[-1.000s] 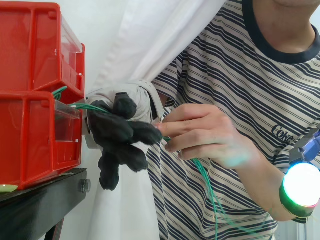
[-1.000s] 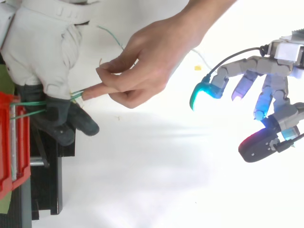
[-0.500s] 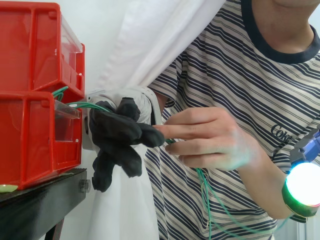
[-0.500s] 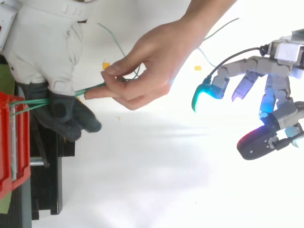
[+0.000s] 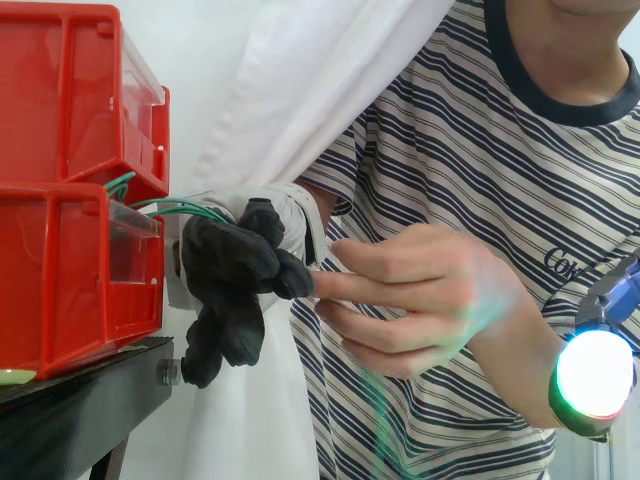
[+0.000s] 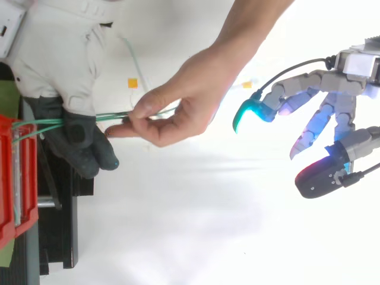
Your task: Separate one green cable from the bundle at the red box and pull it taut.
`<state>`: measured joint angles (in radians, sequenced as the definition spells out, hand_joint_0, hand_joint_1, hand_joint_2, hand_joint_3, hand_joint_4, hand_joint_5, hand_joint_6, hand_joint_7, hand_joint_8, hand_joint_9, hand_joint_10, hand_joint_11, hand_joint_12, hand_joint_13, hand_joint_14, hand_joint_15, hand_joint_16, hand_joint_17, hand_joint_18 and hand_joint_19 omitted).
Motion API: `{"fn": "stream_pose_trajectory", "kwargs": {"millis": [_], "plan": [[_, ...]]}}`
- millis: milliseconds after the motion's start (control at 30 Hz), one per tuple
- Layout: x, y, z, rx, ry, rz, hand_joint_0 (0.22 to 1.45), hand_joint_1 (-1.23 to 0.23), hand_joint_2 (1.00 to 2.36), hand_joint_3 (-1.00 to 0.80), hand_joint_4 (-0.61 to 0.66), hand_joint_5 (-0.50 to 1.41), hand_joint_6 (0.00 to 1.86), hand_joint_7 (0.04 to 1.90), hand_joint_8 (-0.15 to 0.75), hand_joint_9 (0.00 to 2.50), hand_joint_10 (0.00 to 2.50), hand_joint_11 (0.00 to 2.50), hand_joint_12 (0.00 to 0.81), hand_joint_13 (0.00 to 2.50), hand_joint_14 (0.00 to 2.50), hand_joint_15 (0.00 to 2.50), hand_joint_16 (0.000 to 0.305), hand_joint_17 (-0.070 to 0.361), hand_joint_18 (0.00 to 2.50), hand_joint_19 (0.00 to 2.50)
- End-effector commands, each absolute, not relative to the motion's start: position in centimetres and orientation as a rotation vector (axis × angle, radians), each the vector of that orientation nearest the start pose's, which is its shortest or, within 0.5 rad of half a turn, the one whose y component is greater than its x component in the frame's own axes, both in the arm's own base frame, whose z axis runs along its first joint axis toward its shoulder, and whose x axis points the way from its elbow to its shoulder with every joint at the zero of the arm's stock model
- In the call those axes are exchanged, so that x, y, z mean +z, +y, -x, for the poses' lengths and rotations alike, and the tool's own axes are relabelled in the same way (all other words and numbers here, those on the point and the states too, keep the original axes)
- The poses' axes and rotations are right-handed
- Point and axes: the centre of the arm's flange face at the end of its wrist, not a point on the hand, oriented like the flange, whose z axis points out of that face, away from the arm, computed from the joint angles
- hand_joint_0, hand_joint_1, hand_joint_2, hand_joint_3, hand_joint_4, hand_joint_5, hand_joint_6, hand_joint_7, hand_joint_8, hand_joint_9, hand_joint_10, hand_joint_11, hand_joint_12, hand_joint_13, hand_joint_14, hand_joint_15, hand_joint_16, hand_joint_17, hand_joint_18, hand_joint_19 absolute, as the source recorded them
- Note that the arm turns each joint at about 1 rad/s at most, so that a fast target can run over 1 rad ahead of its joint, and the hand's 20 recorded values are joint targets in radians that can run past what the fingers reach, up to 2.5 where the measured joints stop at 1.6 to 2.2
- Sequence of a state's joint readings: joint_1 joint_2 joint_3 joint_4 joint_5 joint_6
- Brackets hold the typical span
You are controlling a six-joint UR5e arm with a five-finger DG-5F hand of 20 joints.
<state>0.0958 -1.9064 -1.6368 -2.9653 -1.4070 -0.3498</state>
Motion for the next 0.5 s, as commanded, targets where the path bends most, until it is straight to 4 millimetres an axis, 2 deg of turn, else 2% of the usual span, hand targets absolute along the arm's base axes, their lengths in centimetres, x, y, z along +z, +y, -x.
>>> {"fn": "stream_pose_trajectory", "kwargs": {"millis": [0, 67, 467], "plan": [[29.11, -9.44, -58.6, 0.785, 1.51, -1.097, 0.79, -0.71, 1.0, -0.5, 0.4, -0.1, 0.5, 0.64, 0.271, 1.76, 0.0, 0.0, 0.28, 1.13, 0.0, 0.0, 0.012, 0.027, 0.52, 0.32], [29.11, -9.33, -58.61, 0.787, 1.512, -1.095, 0.79, -0.71, 1.0, -0.5, 0.37, -0.1, 0.5, 0.61, 0.238, 1.72, 0.0, 0.0, 0.287, 1.13, 0.0, 0.0, 0.011, 0.026, 0.53, 0.32], [29.11, -9.35, -58.61, 0.786, 1.511, -1.096, 0.79, -0.71, 1.0, -0.5, 0.38, -0.11, 0.5, 0.59, 0.236, 1.69, 0.0, 0.0, 0.285, 1.1, 0.0, 0.0, 0.012, 0.027, 0.54, 0.33]]}}
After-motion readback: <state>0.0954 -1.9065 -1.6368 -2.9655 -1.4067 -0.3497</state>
